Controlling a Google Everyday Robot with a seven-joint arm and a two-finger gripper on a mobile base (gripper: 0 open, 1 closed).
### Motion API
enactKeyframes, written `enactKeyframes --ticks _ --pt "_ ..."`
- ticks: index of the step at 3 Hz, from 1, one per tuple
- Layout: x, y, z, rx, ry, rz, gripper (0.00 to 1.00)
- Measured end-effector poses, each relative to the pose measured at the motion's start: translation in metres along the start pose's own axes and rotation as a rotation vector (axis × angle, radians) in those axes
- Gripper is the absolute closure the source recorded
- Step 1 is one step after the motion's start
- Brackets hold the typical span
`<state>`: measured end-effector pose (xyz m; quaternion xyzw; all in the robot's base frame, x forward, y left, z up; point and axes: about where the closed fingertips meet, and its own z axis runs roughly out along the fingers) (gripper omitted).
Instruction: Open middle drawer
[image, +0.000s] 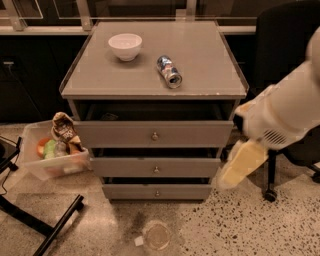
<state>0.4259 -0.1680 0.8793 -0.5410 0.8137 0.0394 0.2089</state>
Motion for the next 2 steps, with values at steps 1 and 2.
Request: enactKeyframes --ticks 1,2 --pt "0.0059 0.048 0.1077 -0.072 -0.035 0.063 0.0" --pt "0.0059 0.0479 0.1078 -0.072 -0.035 0.063 0.0"
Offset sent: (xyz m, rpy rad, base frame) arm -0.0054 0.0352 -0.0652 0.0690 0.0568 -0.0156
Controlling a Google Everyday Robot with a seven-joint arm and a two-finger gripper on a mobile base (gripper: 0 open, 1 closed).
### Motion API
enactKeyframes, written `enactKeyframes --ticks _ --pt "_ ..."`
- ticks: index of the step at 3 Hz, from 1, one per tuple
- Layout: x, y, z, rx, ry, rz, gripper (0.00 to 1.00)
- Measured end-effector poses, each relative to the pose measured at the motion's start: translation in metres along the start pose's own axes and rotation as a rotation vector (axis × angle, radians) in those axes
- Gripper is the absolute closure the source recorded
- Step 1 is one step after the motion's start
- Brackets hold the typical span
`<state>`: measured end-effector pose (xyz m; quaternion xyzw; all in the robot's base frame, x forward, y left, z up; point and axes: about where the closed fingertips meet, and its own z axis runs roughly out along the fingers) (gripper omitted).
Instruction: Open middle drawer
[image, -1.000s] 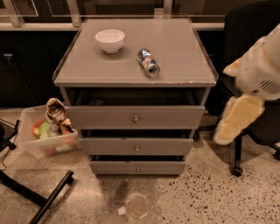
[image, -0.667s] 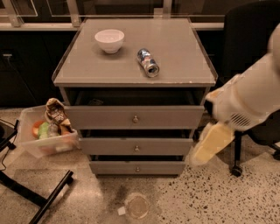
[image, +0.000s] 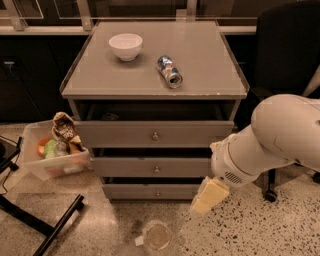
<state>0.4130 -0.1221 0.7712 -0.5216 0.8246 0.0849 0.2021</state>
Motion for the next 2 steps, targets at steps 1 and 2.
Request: enactKeyframes --ticks 1,2 --pt "0.0 -0.008 0.027 0.002 -0.038 -0.007 0.0" --pt "0.007 -0.006 0.102 -0.038 -0.097 -0.003 0.0"
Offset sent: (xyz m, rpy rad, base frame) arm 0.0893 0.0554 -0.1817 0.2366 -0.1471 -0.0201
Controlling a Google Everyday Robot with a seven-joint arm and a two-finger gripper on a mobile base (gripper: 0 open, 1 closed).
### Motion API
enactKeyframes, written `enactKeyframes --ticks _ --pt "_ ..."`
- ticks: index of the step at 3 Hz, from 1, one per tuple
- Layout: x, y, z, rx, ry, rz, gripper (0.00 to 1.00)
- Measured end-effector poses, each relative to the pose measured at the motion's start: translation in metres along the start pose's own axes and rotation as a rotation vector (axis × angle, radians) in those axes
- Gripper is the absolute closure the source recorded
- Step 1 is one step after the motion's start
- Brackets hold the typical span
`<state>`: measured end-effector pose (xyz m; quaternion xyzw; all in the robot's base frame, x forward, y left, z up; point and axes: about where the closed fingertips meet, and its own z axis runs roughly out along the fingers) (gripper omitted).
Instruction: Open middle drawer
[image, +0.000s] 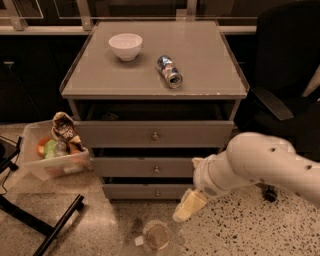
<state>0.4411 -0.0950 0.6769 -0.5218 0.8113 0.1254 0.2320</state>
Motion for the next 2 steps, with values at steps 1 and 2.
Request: enactKeyframes --ticks 1,2 --pt "0.004 -0.001 0.082 -0.032 -0.058 -0.01 0.0" --pt "0.0 -0.014 0.095 0.006 -0.104 0.013 0.0"
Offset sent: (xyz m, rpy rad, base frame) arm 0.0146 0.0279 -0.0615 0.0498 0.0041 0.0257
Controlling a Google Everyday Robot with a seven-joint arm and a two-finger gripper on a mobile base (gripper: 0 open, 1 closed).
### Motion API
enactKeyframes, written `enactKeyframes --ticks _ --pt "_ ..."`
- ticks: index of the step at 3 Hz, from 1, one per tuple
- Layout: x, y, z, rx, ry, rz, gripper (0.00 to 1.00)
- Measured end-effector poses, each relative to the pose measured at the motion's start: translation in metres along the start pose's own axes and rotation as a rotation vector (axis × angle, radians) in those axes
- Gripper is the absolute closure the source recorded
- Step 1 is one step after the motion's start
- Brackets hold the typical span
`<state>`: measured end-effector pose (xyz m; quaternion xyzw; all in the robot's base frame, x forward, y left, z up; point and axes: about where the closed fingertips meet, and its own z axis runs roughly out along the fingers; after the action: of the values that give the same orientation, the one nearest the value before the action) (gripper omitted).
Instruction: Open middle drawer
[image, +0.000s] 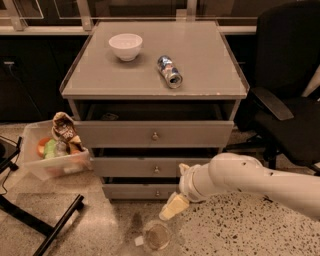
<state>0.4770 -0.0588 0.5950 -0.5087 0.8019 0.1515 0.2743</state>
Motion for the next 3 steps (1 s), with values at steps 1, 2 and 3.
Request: enactKeyframes --ticks 1,2,3 --pt "-0.001 0.0 -0.001 0.002 0.0 -0.002 0.0" --pt "0.002 -0.002 -0.002 0.013 -0.02 0.012 0.0" --pt "-0.007 -0.022 0.028 0.017 -0.082 -0.038 0.0"
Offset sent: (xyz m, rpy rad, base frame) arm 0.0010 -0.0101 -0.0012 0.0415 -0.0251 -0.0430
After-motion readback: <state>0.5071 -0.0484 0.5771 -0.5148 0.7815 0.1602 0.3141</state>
